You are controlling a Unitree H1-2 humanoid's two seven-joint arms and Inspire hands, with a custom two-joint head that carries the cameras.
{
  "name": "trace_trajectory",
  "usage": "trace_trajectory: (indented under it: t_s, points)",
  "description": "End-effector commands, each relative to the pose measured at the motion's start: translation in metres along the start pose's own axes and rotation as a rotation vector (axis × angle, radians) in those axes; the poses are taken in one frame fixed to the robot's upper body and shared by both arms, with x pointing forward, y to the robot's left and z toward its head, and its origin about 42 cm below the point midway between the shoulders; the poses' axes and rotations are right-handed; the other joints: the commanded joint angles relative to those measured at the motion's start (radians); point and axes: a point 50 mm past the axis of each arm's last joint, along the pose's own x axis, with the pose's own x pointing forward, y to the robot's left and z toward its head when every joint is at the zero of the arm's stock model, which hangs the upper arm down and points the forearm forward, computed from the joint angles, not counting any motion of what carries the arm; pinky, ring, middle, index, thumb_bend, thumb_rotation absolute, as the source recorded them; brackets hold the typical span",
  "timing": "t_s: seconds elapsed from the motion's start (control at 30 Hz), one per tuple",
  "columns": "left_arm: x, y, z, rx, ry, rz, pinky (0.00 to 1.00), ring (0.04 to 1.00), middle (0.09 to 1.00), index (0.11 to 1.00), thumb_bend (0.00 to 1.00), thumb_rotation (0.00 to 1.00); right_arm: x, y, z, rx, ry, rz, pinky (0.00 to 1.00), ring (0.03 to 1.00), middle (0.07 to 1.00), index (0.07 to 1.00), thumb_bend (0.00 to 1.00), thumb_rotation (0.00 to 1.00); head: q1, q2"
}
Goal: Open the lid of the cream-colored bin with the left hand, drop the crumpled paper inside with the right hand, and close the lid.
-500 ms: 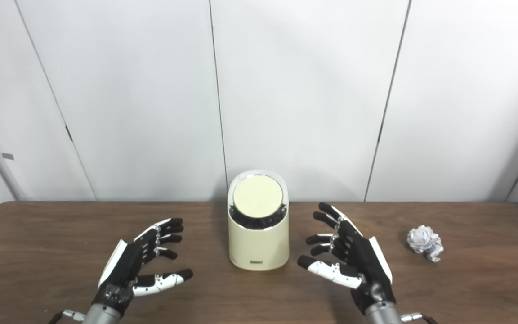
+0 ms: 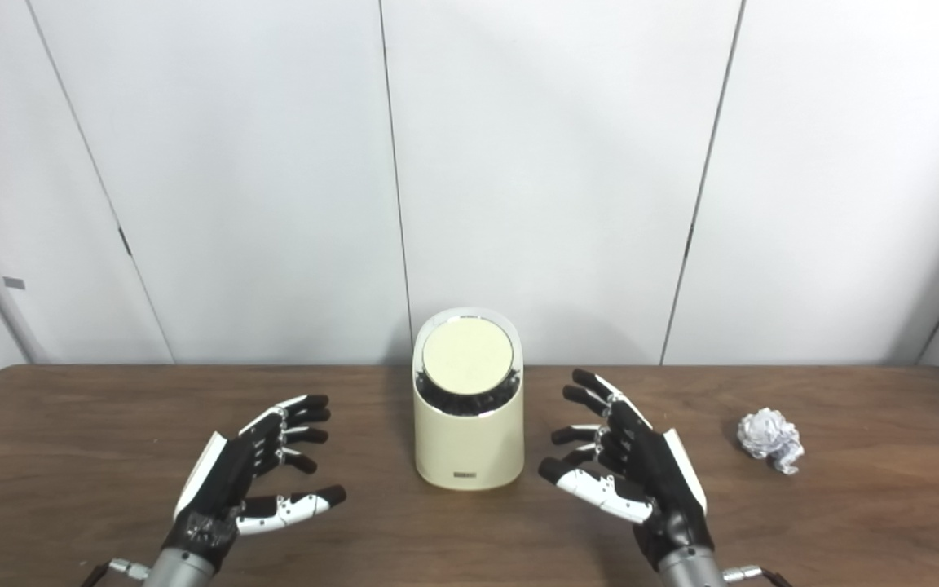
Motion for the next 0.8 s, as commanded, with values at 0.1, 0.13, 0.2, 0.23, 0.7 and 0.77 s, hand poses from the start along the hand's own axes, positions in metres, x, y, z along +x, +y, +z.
trace_trajectory:
  t_s: [0.1,0.13,0.2,0.23,0.7,0.77]
  points:
    - [0.014,0.009,0.022,0.011,-0.100,0.019,0.59,0.739,0.804,0.847,0.74,0.03,0.011,-0.001,0.022,-0.008,-0.099,0.003,0.47,0.616,0.835,0.852,0.78,0.28,-0.001,0.001]
    - [0.014,0.008,0.022,0.008,-0.099,0.019,0.59,0.740,0.804,0.847,0.74,0.03,0.011,-0.001,0.022,-0.009,-0.098,0.003,0.47,0.616,0.835,0.851,0.78,0.28,-0.002,0.001]
    - [0.014,0.008,0.022,0.005,-0.099,0.022,0.60,0.743,0.804,0.846,0.73,0.03,0.010,0.000,0.022,-0.009,-0.099,0.003,0.46,0.614,0.832,0.849,0.78,0.28,-0.013,-0.005]
    - [0.014,0.007,0.022,0.004,-0.099,0.023,0.60,0.743,0.803,0.843,0.73,0.04,0.010,0.000,0.022,-0.007,-0.098,0.003,0.46,0.614,0.831,0.849,0.79,0.29,-0.013,-0.005]
    - [0.064,0.002,0.070,0.032,-0.175,0.109,0.75,0.888,0.893,0.896,0.76,0.19,0.013,-0.003,0.013,-0.016,-0.089,0.006,0.45,0.610,0.833,0.850,0.77,0.30,0.002,-0.020]
    - [0.075,0.002,0.075,0.047,-0.200,0.098,0.77,0.886,0.888,0.893,0.76,0.17,0.014,-0.003,0.013,-0.013,-0.089,0.007,0.45,0.611,0.834,0.852,0.78,0.30,0.003,-0.022]
